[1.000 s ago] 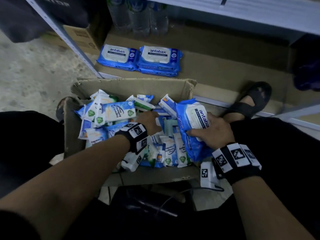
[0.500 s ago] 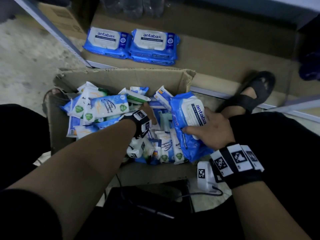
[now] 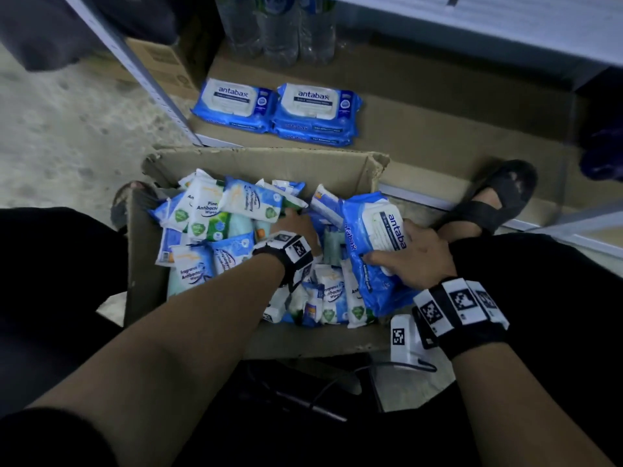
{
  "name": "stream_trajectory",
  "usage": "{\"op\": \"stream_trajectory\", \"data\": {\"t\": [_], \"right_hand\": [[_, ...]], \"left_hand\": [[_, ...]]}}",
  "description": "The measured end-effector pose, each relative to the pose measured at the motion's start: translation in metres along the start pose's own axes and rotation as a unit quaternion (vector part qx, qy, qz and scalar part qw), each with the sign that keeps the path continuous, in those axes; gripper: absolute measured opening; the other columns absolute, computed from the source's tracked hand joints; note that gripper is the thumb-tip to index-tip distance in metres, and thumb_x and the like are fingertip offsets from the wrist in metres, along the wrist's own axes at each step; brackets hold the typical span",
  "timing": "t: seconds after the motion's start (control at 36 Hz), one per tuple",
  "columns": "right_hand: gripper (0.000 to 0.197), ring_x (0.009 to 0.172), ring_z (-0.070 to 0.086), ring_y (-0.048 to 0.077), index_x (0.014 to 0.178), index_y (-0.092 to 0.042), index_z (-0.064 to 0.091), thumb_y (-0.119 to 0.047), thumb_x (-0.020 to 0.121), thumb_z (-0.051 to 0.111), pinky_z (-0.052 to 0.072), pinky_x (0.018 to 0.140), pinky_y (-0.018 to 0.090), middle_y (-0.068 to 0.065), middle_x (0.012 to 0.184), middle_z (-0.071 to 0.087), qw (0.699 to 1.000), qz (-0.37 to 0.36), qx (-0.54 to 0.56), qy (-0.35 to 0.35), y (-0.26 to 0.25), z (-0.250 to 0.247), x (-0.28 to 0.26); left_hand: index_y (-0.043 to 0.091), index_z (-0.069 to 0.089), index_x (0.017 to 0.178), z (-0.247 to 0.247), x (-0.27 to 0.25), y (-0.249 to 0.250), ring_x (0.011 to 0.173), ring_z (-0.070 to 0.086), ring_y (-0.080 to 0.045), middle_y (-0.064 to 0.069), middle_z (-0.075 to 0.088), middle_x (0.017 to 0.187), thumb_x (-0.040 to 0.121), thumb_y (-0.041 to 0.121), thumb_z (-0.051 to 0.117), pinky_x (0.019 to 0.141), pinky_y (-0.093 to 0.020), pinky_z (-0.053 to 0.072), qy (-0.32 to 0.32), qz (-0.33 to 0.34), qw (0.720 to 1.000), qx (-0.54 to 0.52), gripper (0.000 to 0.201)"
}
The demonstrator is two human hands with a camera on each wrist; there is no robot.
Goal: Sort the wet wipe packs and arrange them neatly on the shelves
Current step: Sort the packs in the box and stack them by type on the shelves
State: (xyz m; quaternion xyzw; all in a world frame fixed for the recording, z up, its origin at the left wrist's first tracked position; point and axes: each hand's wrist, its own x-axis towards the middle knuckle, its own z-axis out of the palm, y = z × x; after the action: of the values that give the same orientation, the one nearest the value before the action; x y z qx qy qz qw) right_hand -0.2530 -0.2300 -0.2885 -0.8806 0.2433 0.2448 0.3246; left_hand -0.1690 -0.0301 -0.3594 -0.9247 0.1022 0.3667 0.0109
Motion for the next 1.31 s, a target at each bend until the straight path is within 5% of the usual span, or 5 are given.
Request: {"op": "stream_trajectory", "data": {"t": [0.39,0.58,0.97,1.14,1.31], "right_hand": [[0.068,0.096,0.062,0.025,0.114,-0.023,0.057,-0.055,0.060,0.082,0.051,0.079,0.032,0.002,0.103,0.068,0.999,0.000,-0.016,0.045,-0.005,-0.005,-0.017],[0.073,0.103,0.061,0.028,0.122,-0.021,0.052,-0.057,0.064,0.080,0.047,0.078,0.030,0.004,0.111,0.066,0.997,0.009,-0.052,0.055,-0.011,-0.005,-0.025],[0.072,0.105,0.061,0.030,0.120,-0.017,0.055,-0.053,0.064,0.082,0.046,0.077,0.031,0.008,0.115,0.065,0.993,0.058,-0.080,0.065,-0.032,0.000,-0.035],[0.068,0.106,0.063,0.030,0.118,-0.017,0.060,-0.048,0.062,0.084,0.049,0.083,0.031,0.009,0.117,0.067,0.990,0.079,-0.076,0.083,-0.044,0.003,-0.043],[0.067,0.107,0.062,0.031,0.117,-0.013,0.058,-0.044,0.065,0.085,0.049,0.084,0.034,0.012,0.119,0.064,0.989,0.091,-0.083,0.079,-0.050,0.002,-0.047]], "left_hand": [[0.007,0.045,0.134,-0.003,-0.037,-0.016,0.111,0.058,-0.030,-0.012,0.052,0.128,0.079,0.051,0.073,0.078,-0.034,0.046,0.020,-0.014,0.994,-0.106,0.077],[0.016,0.052,0.069,-0.038,-0.080,-0.034,0.067,0.052,-0.022,0.001,0.048,0.063,0.083,0.042,0.069,0.057,-0.030,0.036,0.099,0.038,0.973,-0.204,0.034],[0.015,0.070,0.113,-0.109,-0.152,-0.152,0.098,0.057,-0.023,-0.004,0.063,0.110,0.081,0.020,0.078,0.081,-0.026,0.040,0.427,0.197,0.869,-0.153,0.033],[0.025,0.065,0.125,-0.038,-0.137,-0.190,0.124,0.056,-0.030,-0.009,0.061,0.133,0.080,0.009,0.071,0.102,-0.038,0.045,0.243,0.124,0.956,-0.105,0.048],[0.027,0.045,0.144,-0.016,-0.135,-0.189,0.143,0.032,-0.021,0.001,0.029,0.159,0.077,0.054,0.073,0.108,-0.034,0.040,0.059,0.027,0.998,0.007,0.077]]}}
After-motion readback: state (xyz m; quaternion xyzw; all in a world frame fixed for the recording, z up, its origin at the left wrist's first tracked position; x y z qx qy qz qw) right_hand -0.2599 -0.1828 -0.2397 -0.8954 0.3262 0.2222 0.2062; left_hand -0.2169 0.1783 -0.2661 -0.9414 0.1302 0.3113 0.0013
